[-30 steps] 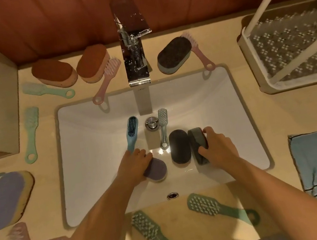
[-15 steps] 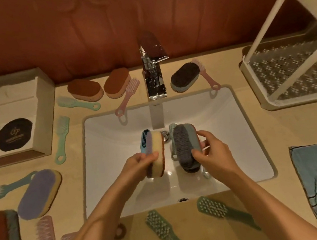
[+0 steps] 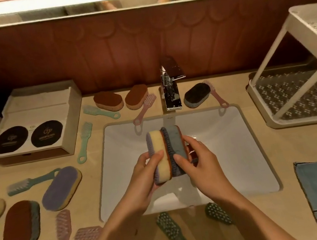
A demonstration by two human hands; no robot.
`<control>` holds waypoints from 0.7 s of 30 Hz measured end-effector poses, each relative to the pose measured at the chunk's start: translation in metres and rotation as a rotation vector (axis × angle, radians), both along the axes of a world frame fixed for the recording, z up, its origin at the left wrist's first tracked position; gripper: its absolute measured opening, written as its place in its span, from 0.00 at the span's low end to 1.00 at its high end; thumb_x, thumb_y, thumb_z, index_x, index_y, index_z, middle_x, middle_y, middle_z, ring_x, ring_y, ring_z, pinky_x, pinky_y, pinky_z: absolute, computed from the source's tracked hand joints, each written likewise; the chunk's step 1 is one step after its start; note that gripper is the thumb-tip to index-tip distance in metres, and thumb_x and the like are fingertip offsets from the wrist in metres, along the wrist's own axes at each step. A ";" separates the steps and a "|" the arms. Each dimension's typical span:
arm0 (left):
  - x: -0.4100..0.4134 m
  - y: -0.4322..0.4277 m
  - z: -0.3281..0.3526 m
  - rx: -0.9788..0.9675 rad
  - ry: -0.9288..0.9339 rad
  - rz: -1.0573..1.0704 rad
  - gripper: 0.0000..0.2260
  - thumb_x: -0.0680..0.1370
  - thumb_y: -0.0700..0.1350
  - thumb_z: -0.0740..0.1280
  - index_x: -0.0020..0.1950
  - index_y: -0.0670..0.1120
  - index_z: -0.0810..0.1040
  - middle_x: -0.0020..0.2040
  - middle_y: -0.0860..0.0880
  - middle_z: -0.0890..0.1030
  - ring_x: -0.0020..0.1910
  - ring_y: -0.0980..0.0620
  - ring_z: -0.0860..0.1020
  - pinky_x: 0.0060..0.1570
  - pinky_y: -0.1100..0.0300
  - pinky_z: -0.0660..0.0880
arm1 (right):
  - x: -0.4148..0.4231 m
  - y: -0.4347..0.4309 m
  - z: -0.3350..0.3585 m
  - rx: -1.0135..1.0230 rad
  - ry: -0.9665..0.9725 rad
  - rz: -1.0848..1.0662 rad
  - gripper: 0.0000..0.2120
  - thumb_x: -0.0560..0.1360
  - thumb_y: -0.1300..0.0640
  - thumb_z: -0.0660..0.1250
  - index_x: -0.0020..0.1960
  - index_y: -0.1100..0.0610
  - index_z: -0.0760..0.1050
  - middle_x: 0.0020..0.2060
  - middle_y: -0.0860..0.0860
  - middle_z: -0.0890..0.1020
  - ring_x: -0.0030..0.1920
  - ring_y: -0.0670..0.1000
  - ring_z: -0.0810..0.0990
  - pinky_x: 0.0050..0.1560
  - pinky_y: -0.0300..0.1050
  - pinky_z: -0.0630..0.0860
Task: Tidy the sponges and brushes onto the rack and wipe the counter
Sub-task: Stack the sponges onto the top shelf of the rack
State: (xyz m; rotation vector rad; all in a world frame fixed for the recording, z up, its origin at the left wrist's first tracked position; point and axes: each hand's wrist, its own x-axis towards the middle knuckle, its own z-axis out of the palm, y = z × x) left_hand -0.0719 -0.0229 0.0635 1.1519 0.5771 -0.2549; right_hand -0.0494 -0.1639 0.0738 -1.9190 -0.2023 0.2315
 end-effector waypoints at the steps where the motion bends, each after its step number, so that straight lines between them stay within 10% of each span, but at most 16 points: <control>1: 0.000 0.000 0.002 0.001 -0.009 0.001 0.16 0.78 0.47 0.63 0.63 0.43 0.70 0.54 0.43 0.80 0.47 0.51 0.81 0.34 0.63 0.78 | 0.000 0.001 0.000 0.003 -0.007 0.014 0.18 0.76 0.53 0.65 0.64 0.42 0.66 0.53 0.39 0.74 0.54 0.35 0.74 0.49 0.28 0.75; 15: -0.005 0.016 0.018 -0.031 -0.005 -0.058 0.18 0.78 0.54 0.61 0.65 0.47 0.72 0.58 0.44 0.81 0.56 0.45 0.80 0.54 0.49 0.77 | -0.017 0.021 0.002 -0.068 -0.133 -0.051 0.26 0.74 0.51 0.67 0.71 0.51 0.66 0.60 0.47 0.74 0.58 0.42 0.74 0.56 0.33 0.75; 21: -0.006 0.024 0.023 0.028 -0.051 -0.147 0.20 0.74 0.49 0.68 0.64 0.49 0.71 0.55 0.45 0.82 0.51 0.47 0.82 0.47 0.52 0.80 | -0.022 0.023 0.008 0.061 -0.052 0.043 0.22 0.78 0.55 0.61 0.71 0.50 0.65 0.56 0.48 0.76 0.54 0.42 0.76 0.49 0.29 0.75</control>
